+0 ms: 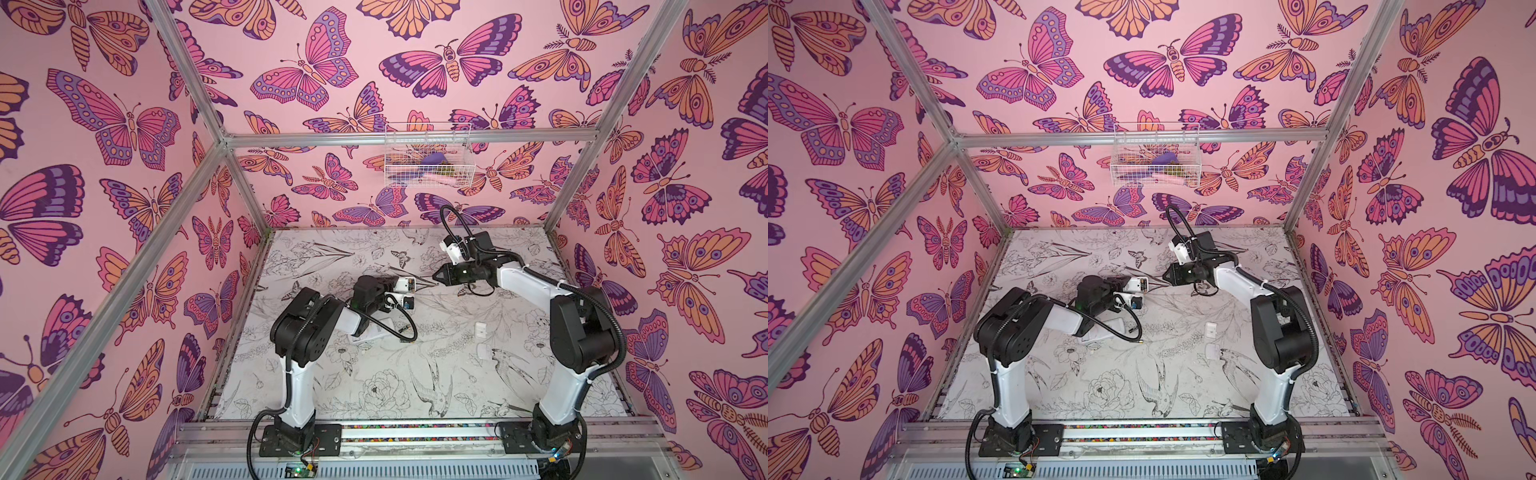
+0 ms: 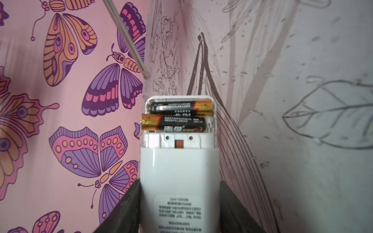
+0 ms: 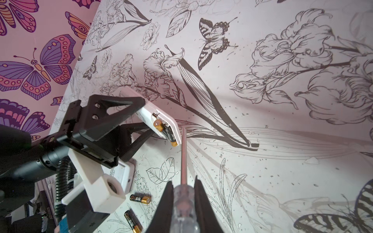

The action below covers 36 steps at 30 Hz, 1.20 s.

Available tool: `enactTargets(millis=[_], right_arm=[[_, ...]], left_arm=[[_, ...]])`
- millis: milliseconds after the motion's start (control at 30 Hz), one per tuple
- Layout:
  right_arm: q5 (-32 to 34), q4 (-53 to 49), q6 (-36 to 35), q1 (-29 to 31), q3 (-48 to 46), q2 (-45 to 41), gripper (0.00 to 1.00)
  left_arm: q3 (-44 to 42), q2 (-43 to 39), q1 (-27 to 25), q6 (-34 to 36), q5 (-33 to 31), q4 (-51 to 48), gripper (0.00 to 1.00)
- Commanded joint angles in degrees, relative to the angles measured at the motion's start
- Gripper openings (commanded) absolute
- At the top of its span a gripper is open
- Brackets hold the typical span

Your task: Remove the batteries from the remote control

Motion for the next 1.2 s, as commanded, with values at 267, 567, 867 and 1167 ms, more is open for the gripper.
enactTargets(millis=[267,567,867,1167], right_arm=[[-2.28,3.18,1.11,1.94,-3.02,-0.02,0.0],[-1.72,8.39,2.6,3.03,-1.06,0.37,0.0],[-1.82,6.42,1.92,3.26,3.84,4.08,0.0],[-2.21,1.96,-0.7,3.93,-0.27,2.18,0.0]], left_arm=[[-2.16,6.51,-0.41,0.03,-0.24,17.28,0.04],[-1.76,8.82,-0.94,0.03,-0.24,20.31,0.04],[-0.66,8.21,-0.95,0.03,-0.24,18.02,0.04],[0.6,8.5,-0.85,27.41,-2.37,17.32,0.0]])
